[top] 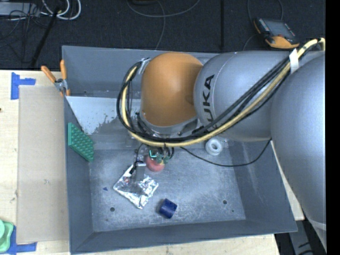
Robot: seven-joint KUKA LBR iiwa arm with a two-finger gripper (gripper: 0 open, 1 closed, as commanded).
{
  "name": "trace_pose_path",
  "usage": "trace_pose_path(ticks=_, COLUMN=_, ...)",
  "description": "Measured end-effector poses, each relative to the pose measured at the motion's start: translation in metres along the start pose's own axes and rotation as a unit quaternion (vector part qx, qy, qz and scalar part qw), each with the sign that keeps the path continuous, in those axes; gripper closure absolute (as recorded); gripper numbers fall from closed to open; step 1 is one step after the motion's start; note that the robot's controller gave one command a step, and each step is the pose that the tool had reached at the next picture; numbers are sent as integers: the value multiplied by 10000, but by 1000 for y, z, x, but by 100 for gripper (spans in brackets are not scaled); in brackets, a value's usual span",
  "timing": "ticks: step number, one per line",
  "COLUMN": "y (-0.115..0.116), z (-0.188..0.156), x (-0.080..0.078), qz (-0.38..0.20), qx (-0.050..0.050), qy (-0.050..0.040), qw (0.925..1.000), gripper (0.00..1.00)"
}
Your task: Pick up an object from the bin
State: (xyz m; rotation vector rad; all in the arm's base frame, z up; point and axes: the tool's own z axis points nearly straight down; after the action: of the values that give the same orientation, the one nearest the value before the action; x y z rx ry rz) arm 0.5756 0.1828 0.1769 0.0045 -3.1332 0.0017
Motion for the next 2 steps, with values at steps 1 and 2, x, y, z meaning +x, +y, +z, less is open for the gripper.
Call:
trace_pose_path(ticks=1, y=-28, z=112, x=11, qz=-119, qx=7, qy=2, qw=9999, gripper=0)
trace_pose_path(ticks=2, y=-44, z=77, x=18, qz=-1130, qx=-1, qy=-46, qw=9936, gripper=0)
